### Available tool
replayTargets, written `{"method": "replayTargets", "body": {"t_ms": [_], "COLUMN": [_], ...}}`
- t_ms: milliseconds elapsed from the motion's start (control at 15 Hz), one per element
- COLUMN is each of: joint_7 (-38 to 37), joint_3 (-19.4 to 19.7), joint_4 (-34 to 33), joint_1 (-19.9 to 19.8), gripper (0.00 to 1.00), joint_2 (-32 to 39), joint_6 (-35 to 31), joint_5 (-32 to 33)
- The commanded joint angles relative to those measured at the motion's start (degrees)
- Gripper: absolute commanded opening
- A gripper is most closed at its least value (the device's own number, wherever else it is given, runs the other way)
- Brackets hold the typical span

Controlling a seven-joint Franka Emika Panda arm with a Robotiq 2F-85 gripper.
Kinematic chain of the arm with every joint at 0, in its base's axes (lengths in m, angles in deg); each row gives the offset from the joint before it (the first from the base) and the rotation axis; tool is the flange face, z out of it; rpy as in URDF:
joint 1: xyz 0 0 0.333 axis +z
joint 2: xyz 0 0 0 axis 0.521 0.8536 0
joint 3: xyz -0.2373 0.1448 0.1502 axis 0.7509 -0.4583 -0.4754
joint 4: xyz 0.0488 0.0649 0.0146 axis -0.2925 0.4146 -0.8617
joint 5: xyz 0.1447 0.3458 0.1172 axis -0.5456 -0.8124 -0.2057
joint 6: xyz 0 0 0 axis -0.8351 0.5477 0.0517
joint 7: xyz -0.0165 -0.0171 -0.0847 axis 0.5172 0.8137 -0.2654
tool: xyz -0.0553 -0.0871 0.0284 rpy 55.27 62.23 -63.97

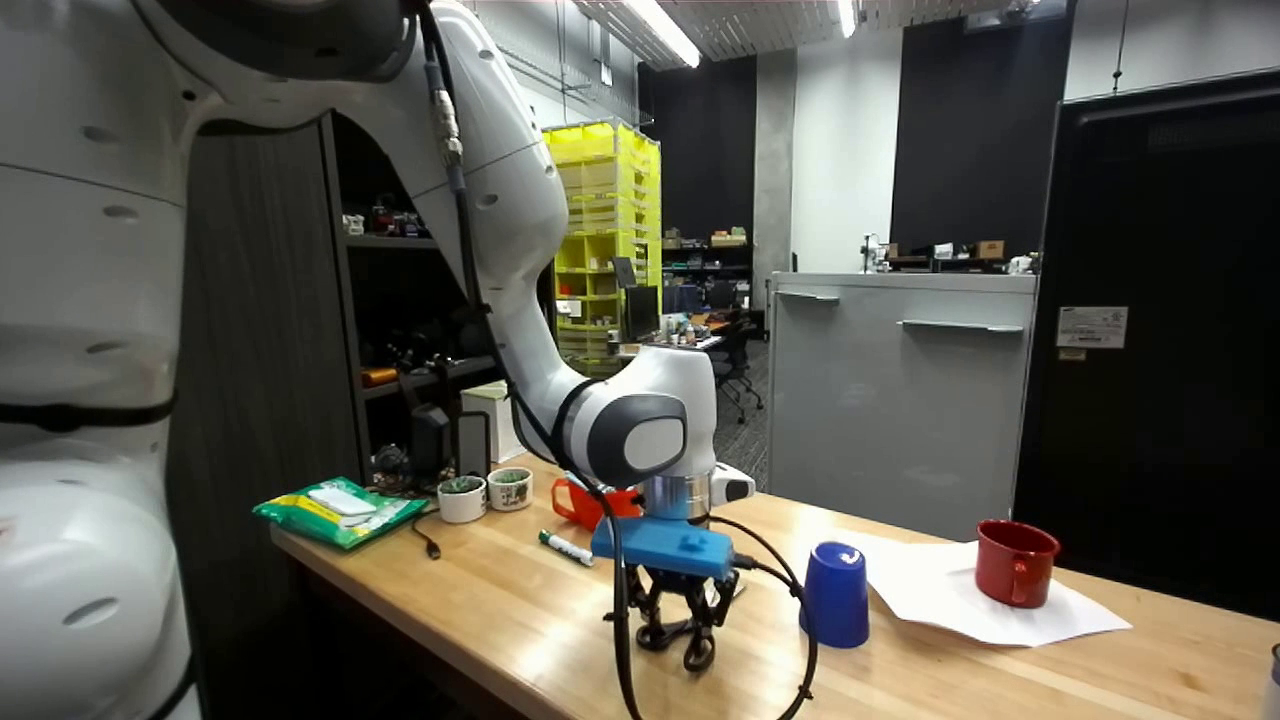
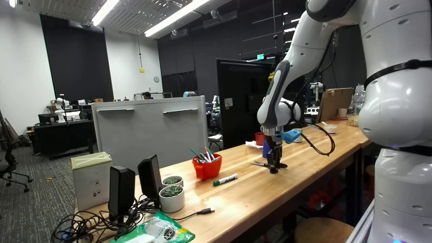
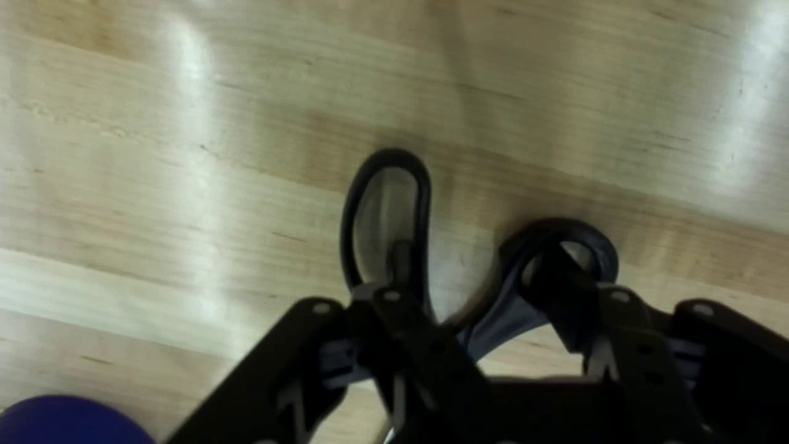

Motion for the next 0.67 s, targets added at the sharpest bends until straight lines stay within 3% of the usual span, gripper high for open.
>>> {"method": "replayTargets", "body": {"t_ms": [0, 200, 400, 467, 600], "joint_7": [-0.58, -0.57, -0.81, -0.64, -0.75], "joint_3": [-0.08, -0.27, -0.20, -0.25, -0.12], "joint_4": [0.65, 0.83, 0.74, 0.67, 0.68], "joint_1": [0.40, 0.70, 0.75, 0.69, 0.65], "gripper": [0.21, 0.02, 0.07, 0.47, 0.57], "joint_2": [1.94, 1.67, 1.69, 1.96, 1.90], "joint_6": [-1.47, -1.00, -0.93, -1.14, -1.16], "joint_5": [0.94, 0.95, 1.15, 0.91, 1.05]}}
